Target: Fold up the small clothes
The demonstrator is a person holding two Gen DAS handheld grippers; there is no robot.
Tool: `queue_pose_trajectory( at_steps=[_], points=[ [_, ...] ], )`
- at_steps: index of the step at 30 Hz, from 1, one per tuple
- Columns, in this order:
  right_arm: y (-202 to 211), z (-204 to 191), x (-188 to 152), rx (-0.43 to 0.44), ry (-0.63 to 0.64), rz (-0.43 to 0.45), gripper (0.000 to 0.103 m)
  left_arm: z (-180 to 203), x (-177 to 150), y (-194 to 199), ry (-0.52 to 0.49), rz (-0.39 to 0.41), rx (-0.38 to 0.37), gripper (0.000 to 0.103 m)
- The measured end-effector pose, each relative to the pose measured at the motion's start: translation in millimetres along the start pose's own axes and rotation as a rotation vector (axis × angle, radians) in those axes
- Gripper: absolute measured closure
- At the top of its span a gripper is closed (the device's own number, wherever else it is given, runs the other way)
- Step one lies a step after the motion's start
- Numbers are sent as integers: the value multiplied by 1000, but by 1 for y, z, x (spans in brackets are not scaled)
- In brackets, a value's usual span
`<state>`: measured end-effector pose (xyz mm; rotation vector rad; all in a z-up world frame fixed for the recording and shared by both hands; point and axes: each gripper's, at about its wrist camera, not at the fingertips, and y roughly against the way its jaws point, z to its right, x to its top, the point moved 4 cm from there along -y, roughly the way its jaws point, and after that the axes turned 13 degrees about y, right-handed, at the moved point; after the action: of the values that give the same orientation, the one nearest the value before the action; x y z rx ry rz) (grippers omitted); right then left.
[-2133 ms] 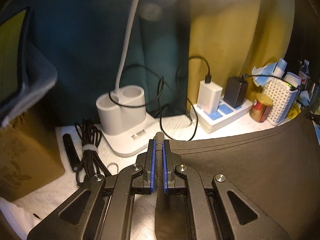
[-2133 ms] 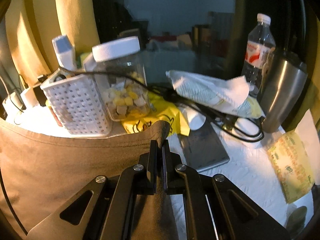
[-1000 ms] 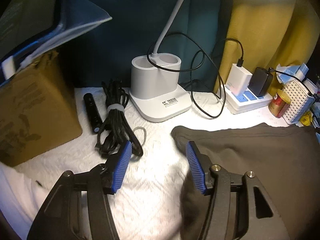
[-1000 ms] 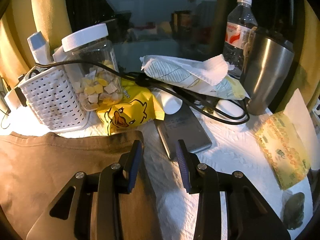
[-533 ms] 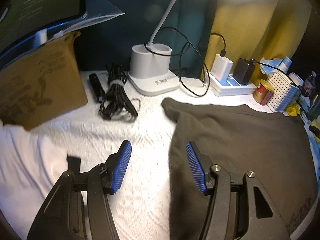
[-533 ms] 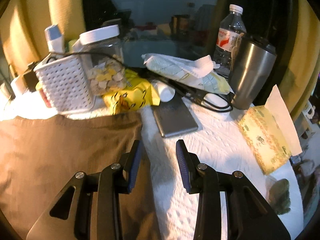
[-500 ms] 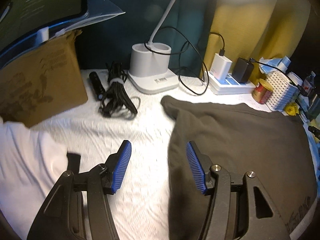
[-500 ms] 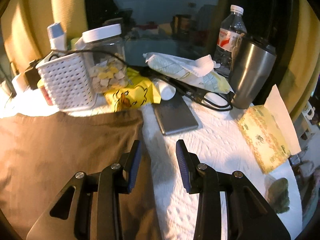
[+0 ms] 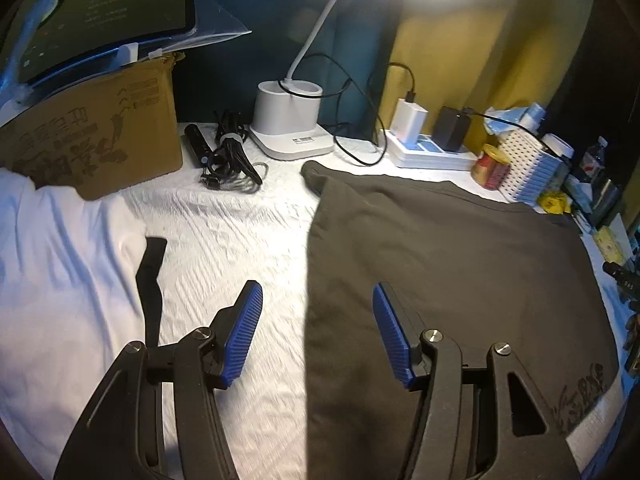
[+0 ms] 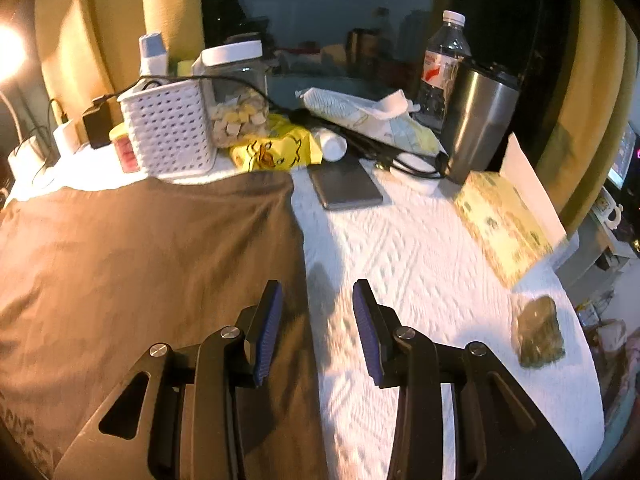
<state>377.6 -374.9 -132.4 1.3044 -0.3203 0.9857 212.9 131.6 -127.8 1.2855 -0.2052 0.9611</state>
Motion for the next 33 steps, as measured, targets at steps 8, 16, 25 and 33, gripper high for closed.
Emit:
queue_pose_trajectory(
  at_steps=[8,16,25,33],
  points=[
    [22,2,-29,9,-15,-7,64,8,-26,20,-27,-7,-20,46],
    [43,4,-54,31,-34,-10,64,12,-46,33,-51,-11,-33,46],
    [62,-6,-90,135,-54,-12,64,9,-77,37,-92,-49,-14,46],
    [76,-5,-122,205,-123,-7,64,4,-100,42,-126,-80,-37,46]
  ],
)
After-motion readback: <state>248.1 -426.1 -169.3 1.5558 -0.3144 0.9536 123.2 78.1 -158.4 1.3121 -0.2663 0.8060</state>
